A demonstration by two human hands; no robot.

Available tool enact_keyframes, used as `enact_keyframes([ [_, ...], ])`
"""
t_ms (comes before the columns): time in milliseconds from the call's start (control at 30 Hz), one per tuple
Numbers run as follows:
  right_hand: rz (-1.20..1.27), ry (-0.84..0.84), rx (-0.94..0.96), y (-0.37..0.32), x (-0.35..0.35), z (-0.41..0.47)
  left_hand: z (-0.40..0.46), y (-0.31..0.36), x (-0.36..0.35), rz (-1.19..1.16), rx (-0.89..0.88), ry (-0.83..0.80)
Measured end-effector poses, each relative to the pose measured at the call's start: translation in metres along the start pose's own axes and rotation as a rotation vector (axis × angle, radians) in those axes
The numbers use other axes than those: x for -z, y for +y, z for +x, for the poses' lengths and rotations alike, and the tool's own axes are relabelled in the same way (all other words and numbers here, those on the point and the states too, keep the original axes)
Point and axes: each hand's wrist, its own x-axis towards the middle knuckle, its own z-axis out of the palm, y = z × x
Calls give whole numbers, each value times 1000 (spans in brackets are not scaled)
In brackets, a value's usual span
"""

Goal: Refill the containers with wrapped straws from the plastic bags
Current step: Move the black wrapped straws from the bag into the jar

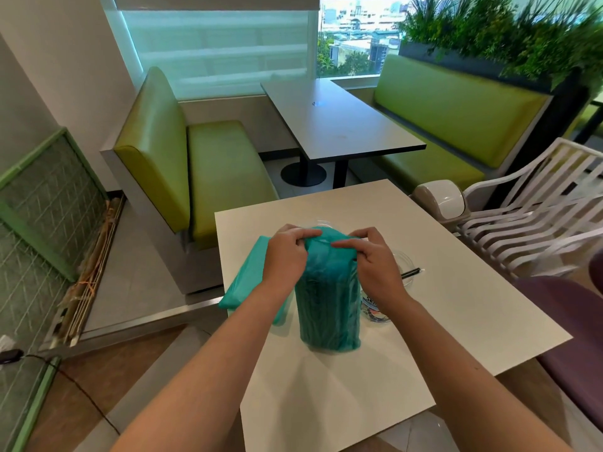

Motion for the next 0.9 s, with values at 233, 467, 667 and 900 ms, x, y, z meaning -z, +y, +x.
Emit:
enact_keyframes([
  [233,-177,-50,-18,3,2,13,-2,15,4,94,-40,-93],
  [467,-114,-68,-14,0,8,11,-1,23,16,-45,93,-225],
  [667,-406,-155,-40,-13,6,11,-5,34,13,-156,166,-278],
  [900,-327,-145,-178,-5,9,15,-7,33,19,-162,204,-229],
])
